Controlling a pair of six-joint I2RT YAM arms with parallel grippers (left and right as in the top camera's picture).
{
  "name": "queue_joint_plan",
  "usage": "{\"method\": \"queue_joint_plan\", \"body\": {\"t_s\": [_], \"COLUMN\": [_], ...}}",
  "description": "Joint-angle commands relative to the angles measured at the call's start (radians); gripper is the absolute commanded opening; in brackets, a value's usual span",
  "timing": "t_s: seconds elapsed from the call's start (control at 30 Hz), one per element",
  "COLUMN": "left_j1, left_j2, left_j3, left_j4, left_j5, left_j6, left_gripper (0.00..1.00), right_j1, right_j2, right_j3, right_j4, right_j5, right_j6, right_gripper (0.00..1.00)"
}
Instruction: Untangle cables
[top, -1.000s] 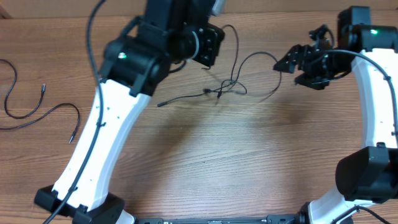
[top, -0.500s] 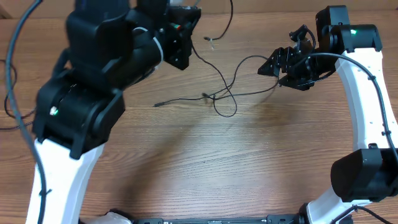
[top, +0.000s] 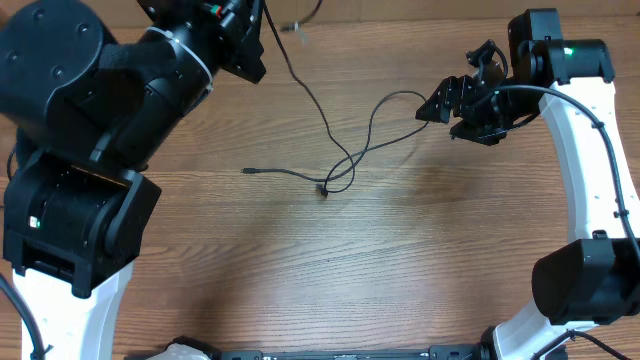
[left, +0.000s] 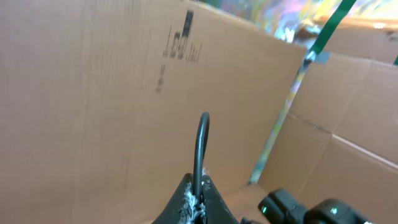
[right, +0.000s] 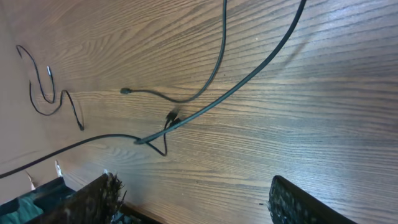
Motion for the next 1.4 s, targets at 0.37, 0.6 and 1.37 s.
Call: {"method": "queue_joint_plan", "body": {"t_s": [0.37, 0.6, 1.37], "left_j1": [0.008, 0.016, 0.632], "left_j2": [-0.021, -0.021, 0.032], "left_j3": [0.008, 0.008, 0.074], "left_j4": [0.089, 0.084, -0.019], "left_j5": [-0.089, -0.095, -0.108], "left_j6": [-0.051, -0.047, 0.060], "left_gripper": [0.04, 0.04, 0.04], "right_j1": [0.138, 0.164, 0.159], "right_j2": [-0.004, -0.003, -0.003], "right_j3": [-0.163, -0.335, -0.395], "right_j4": [0.148, 0.302, 0.359], "right_j5": [0.135, 0.142, 0.234], "right_j6": [0.372, 0.507, 0.437], "right_gripper": [0.76, 0.76, 0.76]}}
